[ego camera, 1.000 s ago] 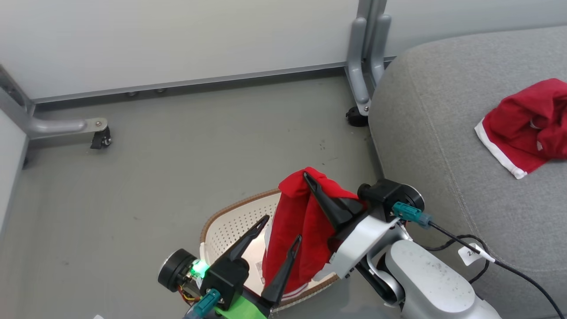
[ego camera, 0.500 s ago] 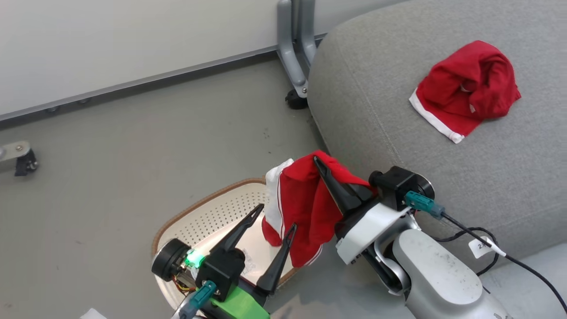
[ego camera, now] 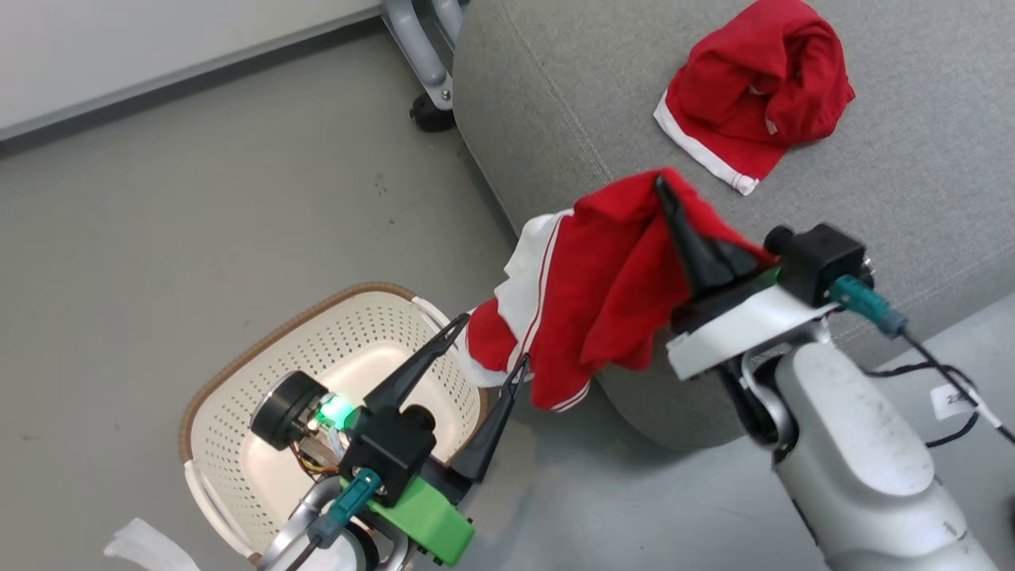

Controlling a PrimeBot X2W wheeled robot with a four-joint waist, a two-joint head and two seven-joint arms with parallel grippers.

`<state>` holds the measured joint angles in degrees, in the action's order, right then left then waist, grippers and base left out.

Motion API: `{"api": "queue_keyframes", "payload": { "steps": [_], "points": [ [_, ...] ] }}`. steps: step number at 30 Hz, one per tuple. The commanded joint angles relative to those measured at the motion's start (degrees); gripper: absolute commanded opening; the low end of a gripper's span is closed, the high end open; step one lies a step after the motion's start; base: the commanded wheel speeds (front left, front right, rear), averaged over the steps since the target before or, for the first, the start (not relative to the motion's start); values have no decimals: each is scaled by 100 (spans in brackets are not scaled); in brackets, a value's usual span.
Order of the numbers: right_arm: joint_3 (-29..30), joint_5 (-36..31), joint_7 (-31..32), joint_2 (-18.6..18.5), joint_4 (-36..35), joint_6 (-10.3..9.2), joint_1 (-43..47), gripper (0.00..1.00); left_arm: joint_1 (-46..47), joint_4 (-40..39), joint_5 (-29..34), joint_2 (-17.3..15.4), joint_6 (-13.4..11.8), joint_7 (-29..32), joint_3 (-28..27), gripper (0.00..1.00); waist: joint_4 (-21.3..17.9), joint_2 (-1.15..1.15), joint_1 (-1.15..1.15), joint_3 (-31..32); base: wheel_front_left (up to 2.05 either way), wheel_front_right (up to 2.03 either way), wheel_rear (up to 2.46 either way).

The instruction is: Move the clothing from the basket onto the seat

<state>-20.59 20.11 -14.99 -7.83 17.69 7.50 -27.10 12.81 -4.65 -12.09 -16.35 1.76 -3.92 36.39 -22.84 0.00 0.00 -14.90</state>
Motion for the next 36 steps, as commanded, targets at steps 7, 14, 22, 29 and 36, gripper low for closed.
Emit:
{"api": "queue_keyframes", "payload": {
  "steps": [7,14,22,29,36],
  "points": [
    [1178,-508,-27,-418,-682,-2,-1039,0,416,-342,155,-242,62,185,-74,100,-216,0,0,-899,0,0,0],
    [2311,-790,388,-1186,-1250,-2,-2267,0,744,-687,271,-395,-3,275,-253,100,33,0,0,-1429,0,0,0],
    [2853,-692,789,-2047,-661,-3,-3349,0,1191,-966,417,-518,125,344,-264,100,381,0,0,-2101,0,0,0],
    [2961,-493,560,-2140,958,-3,-3287,0,1422,-964,431,-439,216,335,-108,100,603,0,0,-2527,0,0,0],
    [3057,-340,255,-1905,2339,-3,-2991,0,1522,-861,392,-378,226,269,-52,100,669,0,0,-2602,0,0,0]
  ]
}}
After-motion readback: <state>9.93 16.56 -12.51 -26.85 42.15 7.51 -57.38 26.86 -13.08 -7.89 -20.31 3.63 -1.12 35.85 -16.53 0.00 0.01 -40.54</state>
